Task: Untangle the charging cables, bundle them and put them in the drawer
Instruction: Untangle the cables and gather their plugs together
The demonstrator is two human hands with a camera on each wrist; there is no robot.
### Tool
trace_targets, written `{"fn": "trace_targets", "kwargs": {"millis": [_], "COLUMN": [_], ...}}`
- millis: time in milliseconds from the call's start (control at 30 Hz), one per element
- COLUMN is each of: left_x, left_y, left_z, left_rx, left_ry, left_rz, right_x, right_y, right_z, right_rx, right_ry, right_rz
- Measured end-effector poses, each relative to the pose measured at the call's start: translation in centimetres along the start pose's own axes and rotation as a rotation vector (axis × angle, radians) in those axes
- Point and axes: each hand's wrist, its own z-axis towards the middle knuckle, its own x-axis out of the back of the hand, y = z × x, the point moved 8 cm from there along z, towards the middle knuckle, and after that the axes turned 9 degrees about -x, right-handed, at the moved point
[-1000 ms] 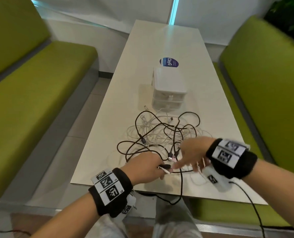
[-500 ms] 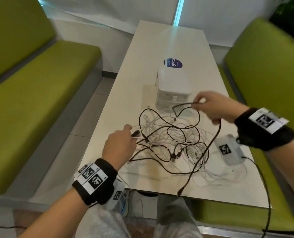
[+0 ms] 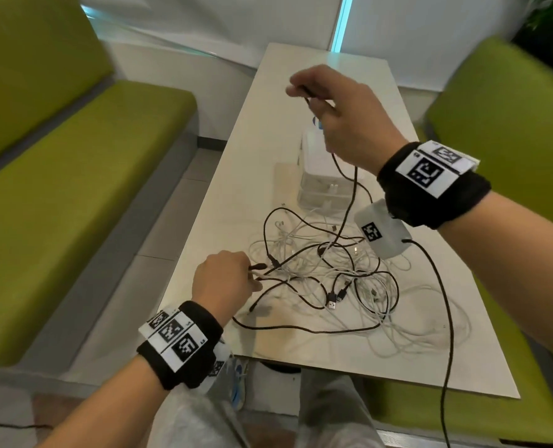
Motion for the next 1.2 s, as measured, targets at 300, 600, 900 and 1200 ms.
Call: {"fn": "trace_targets", "kwargs": {"millis": [300, 600, 900, 1200], "left_x": [-2.8, 1.2, 8.4, 12.0], "left_y": [-0.2, -2.7, -3.6, 0.2], "left_z": [-0.2, -0.4, -3.8, -5.0], "left_rx": [0.019, 0.089, 0.088, -0.417], "left_ry": [-0.244, 0.111, 0.522, 0.738], "left_rz": [-0.706, -0.365, -0.580, -0.878], "right_x": [-1.7, -0.1, 3.3, -4.6], "right_y": [-8.0, 0.9, 6.9, 5.5], "right_z": [-1.6, -1.0, -1.7, -4.9], "right_rx": [0.261, -0.119, -0.346, -0.104], "right_ry": [-0.252, 0.004, 0.144, -0.416], "right_rz": [0.186, -0.419, -0.895, -0.632]}}
